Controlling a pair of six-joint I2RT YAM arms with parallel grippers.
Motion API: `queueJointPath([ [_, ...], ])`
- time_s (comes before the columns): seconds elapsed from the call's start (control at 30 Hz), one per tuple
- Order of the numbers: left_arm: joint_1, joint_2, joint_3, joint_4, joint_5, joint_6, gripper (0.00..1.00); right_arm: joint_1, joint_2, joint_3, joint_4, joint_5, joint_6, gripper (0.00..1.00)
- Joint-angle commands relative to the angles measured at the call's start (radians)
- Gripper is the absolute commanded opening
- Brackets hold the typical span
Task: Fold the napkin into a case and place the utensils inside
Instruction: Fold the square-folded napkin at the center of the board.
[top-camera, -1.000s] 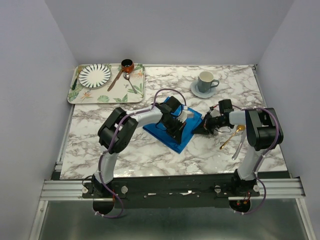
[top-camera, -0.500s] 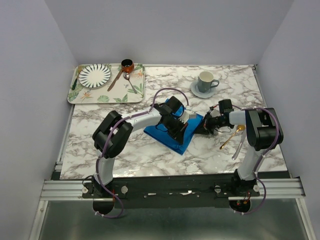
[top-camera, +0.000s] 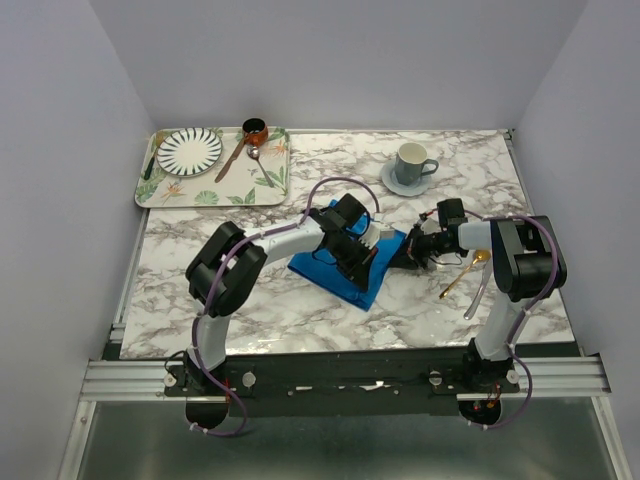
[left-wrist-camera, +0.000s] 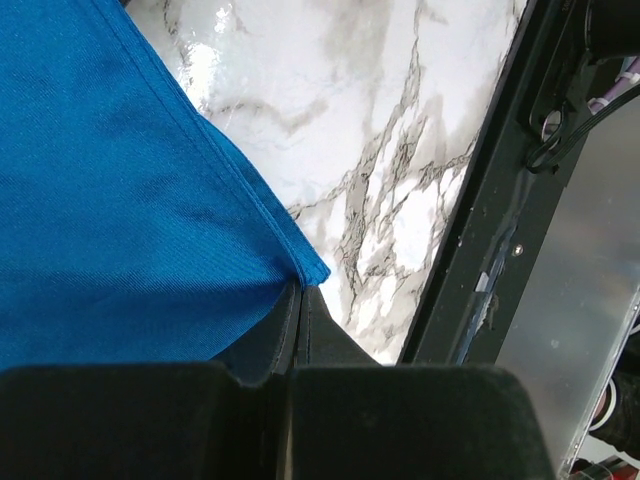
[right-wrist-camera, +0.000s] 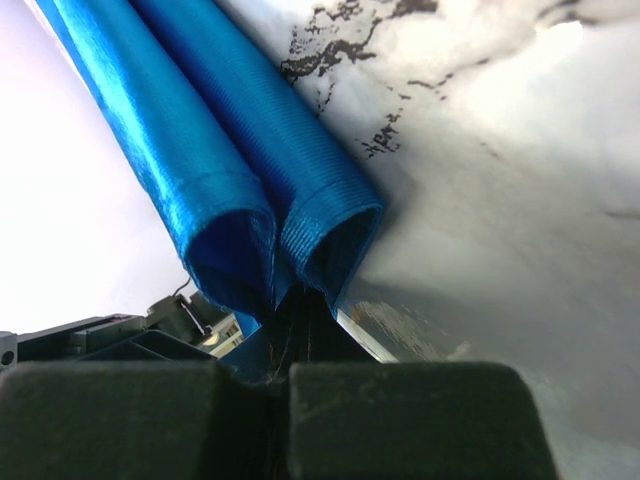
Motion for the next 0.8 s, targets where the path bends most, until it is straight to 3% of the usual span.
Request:
queueJointPath([
  [0.0, -0.011, 0.024, 0.015, 0.007, 0.046, -0.012, 0.00, 0.005, 0.025, -0.025, -0.023, 0.100, -0.014, 0.01],
  [0.3, -0.014, 0.094, 0.040, 0.007, 0.034, -0.033, 0.00, 0.005, -0.014, -0.031, -0.028, 0.096, -0.027, 0.01],
  [0.47, -0.012, 0.125, 0.058, -0.010, 0.019, -0.032, 0.04, 0.005, -0.059, -0.012, -0.072, 0.094, -0.060, 0.09],
  [0.57, -0.008, 0.123, 0.055, -0.022, 0.009, -0.016, 0.13, 0.005, -0.090, 0.036, -0.164, 0.105, -0.125, 0.16],
  [0.7, -0.002, 0.093, 0.031, -0.041, -0.003, 0.028, 0.39, -0.005, -0.135, 0.111, -0.383, 0.123, -0.264, 0.21],
  [0.77, 0.000, 0.055, 0.017, -0.053, -0.009, 0.074, 0.45, -0.018, -0.169, 0.137, -0.441, 0.123, -0.348, 0.25],
])
